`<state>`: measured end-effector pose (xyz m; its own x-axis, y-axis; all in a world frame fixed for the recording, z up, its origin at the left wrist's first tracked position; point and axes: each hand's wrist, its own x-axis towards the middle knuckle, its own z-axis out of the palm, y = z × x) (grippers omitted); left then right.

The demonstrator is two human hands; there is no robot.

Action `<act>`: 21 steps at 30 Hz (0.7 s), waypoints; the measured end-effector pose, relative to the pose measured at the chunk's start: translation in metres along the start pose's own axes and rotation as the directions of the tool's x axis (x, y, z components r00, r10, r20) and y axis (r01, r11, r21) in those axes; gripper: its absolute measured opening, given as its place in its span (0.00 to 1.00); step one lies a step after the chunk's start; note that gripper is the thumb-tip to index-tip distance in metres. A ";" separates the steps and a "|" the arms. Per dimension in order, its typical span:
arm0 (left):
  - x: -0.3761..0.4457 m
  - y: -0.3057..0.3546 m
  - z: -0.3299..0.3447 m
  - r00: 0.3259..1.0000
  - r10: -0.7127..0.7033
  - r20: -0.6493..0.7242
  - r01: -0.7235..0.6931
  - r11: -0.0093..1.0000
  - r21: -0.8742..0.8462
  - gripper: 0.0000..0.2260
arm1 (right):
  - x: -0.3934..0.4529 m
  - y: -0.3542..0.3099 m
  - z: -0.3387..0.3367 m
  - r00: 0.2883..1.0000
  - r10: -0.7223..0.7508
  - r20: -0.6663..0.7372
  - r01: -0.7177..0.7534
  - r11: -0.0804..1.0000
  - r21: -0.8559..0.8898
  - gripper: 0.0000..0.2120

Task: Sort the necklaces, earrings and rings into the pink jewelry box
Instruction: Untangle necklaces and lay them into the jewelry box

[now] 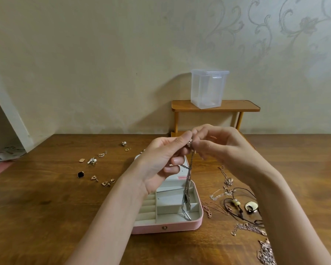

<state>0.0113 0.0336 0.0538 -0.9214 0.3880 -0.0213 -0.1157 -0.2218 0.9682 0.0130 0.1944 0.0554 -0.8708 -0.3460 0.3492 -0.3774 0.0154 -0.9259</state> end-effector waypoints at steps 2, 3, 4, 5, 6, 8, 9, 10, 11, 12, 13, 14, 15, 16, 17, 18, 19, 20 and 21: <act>0.000 0.001 0.000 0.999 -0.031 0.040 0.034 0.997 -0.068 0.08 | 0.001 0.003 -0.001 1.000 0.011 -0.010 -0.010 0.989 0.150 0.04; -0.001 0.001 0.001 0.998 -0.038 0.055 0.042 0.996 -0.082 0.08 | 0.002 0.003 -0.001 0.999 0.022 -0.028 -0.016 0.979 0.205 0.05; -0.001 0.000 0.001 0.997 -0.041 0.066 0.046 0.996 -0.081 0.08 | 0.002 0.003 0.000 0.998 0.034 -0.051 -0.021 0.969 0.245 0.06; -0.002 0.000 0.001 0.997 -0.043 0.072 0.048 0.996 -0.073 0.08 | 0.003 0.004 0.000 0.996 0.047 -0.078 -0.024 0.963 0.268 0.06; -0.002 0.000 0.002 0.996 -0.043 0.075 0.048 0.997 -0.060 0.08 | 0.004 0.004 0.001 0.993 0.056 -0.108 -0.024 0.960 0.277 0.06; -0.001 -0.002 0.002 0.997 -0.041 0.072 0.042 0.999 -0.022 0.08 | 0.005 0.006 0.001 0.983 0.069 -0.172 -0.021 0.965 0.263 0.06; -0.001 -0.002 0.001 0.998 -0.036 0.061 0.036 0.999 0.005 0.09 | 0.005 0.006 -0.001 0.977 0.066 -0.204 -0.012 0.966 0.257 0.06; -0.001 -0.002 0.000 0.999 -0.029 0.042 0.028 0.999 0.033 0.10 | 0.005 0.006 -0.003 0.970 0.058 -0.234 0.005 0.965 0.261 0.05; -0.001 -0.003 -0.001 1.000 -0.020 0.023 0.019 0.998 0.054 0.12 | 0.004 0.006 -0.006 0.964 0.045 -0.261 0.028 0.963 0.268 0.05; -0.001 -0.002 -0.002 1.000 -0.010 0.008 0.010 0.998 0.061 0.12 | 0.003 0.005 -0.007 0.959 0.038 -0.282 0.043 0.960 0.276 0.06; -0.001 -0.002 -0.002 1.000 0.000 -0.005 0.000 0.999 0.050 0.12 | 0.003 0.004 -0.009 0.956 0.039 -0.290 0.047 0.958 0.284 0.05; -0.001 -0.001 -0.003 1.000 0.008 -0.019 -0.007 1.000 0.022 0.12 | 0.002 0.003 -0.009 0.957 0.045 -0.286 0.043 0.954 0.296 0.03; 0.000 -0.001 -0.002 0.999 0.010 -0.034 -0.011 1.000 -0.015 0.12 | 0.002 0.003 -0.008 0.960 0.052 -0.274 0.035 0.952 0.305 0.04; 0.001 -0.001 -0.002 0.999 0.011 -0.049 -0.014 0.999 -0.050 0.12 | 0.001 0.003 -0.006 0.966 0.062 -0.252 0.022 0.947 0.319 0.04; 0.001 -0.001 -0.001 0.998 0.015 -0.062 -0.019 0.997 -0.073 0.11 | 0.002 0.003 -0.004 0.972 0.072 -0.225 0.008 0.942 0.336 0.04; 0.002 -0.002 -0.002 0.997 0.023 -0.074 -0.028 0.996 -0.079 0.11 | 0.002 0.002 -0.002 0.976 0.086 -0.198 -0.011 0.937 0.350 0.04; 0.002 -0.003 -0.002 0.996 0.035 -0.084 -0.040 0.997 -0.068 0.10 | 0.002 0.002 0.000 0.980 0.100 -0.172 -0.033 0.934 0.356 0.03; 0.002 -0.003 -0.002 0.995 0.050 -0.091 -0.054 0.998 -0.041 0.09 | 0.003 0.002 0.002 0.981 0.118 -0.154 -0.054 0.930 0.364 0.02; 0.002 -0.004 -0.002 0.993 0.070 -0.096 -0.071 0.997 -0.004 0.08 | 0.004 0.002 0.003 0.981 0.131 -0.146 -0.068 0.926 0.372 0.03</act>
<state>0.0090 0.0335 0.0497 -0.9587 0.2835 0.0226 -0.0518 -0.2519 0.9664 0.0101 0.1904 0.0543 -0.9494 -0.1999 0.2423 -0.1729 -0.3116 -0.9344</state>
